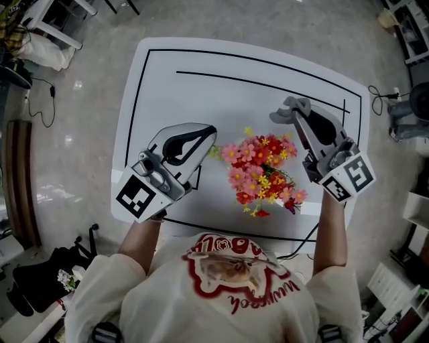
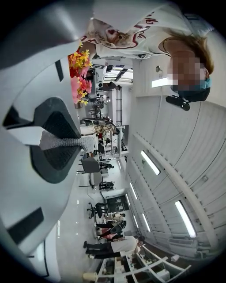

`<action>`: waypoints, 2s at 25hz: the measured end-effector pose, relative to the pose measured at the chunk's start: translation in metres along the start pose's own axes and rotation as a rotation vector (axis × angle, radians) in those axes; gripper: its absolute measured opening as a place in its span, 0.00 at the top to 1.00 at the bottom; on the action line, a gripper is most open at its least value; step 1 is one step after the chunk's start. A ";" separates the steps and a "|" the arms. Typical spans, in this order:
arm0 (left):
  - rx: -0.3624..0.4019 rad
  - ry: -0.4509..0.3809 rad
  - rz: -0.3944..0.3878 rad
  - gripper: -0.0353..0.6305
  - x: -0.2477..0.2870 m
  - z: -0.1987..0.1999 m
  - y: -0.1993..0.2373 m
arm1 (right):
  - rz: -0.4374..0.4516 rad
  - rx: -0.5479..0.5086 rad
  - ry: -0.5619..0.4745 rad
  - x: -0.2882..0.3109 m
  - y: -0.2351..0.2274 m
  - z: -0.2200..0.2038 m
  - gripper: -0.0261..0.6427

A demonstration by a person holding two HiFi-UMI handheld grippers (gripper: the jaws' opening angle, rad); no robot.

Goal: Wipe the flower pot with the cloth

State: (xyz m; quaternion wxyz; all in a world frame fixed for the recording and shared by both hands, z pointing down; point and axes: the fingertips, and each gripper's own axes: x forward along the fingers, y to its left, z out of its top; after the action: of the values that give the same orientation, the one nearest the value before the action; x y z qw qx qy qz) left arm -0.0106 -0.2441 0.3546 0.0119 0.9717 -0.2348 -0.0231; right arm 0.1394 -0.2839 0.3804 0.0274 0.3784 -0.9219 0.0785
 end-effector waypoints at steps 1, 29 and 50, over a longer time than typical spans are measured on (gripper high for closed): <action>0.000 0.003 0.003 0.94 0.001 -0.002 0.001 | 0.013 -0.002 0.008 0.003 0.002 -0.003 0.91; -0.056 0.047 0.029 0.94 0.007 -0.032 0.009 | 0.253 0.093 0.194 0.033 0.033 -0.078 0.91; -0.061 0.057 0.021 0.94 0.007 -0.035 0.006 | 0.331 0.113 0.237 0.023 0.047 -0.100 0.91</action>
State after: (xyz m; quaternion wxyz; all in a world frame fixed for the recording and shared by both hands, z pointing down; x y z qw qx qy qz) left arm -0.0049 -0.2524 0.3897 0.0486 0.9686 -0.2437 -0.0022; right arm 0.0891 -0.2497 0.4755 0.1014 0.2107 -0.9559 0.1775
